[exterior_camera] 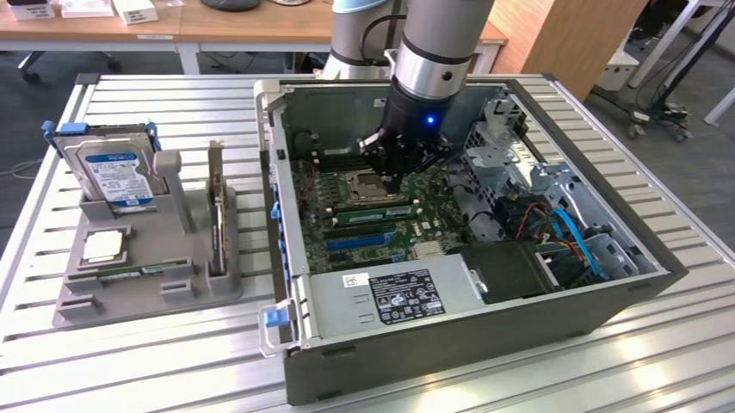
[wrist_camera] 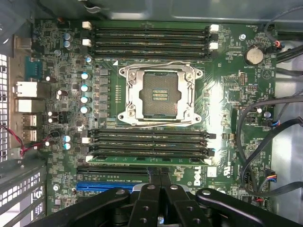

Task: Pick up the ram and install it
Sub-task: 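Press down the ram until it locks into place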

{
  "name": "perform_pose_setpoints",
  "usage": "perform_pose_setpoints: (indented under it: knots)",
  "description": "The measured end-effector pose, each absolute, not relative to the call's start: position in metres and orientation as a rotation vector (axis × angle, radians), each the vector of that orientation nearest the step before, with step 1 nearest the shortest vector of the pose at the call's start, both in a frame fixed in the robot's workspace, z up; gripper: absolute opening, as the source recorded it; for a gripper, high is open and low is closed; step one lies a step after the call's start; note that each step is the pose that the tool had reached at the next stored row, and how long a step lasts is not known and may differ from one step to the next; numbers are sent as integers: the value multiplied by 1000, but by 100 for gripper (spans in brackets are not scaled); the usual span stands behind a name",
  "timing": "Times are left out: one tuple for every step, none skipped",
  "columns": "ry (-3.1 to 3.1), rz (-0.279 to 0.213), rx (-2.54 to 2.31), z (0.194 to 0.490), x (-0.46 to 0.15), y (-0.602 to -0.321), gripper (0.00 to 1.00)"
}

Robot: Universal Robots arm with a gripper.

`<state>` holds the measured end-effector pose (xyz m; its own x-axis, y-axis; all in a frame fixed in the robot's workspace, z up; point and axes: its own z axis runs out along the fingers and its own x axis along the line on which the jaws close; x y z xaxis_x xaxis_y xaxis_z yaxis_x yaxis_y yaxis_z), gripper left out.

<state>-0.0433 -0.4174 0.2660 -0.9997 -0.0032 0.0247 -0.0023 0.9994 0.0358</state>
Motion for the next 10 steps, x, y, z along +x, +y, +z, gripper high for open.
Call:
perform_pose_setpoints:
  knots:
    - [-3116, -56, 4, 266, -43, -417, 10]
    - [-3116, -56, 4, 267, -43, -417, 10]
    - [-3116, -56, 4, 268, -43, -417, 10]
    - [-3116, -56, 4, 269, -43, -417, 10]
    - [-3116, -56, 4, 270, -43, -417, 10]
    - [-3116, -56, 4, 271, -43, -417, 10]
    - [-3116, -56, 4, 272, -43, -417, 10]
    - [-3116, -56, 4, 272, -43, -417, 10]
    - [-3116, -56, 4, 272, -43, -417, 10]
    - [-3116, -56, 4, 272, -43, -417, 10]
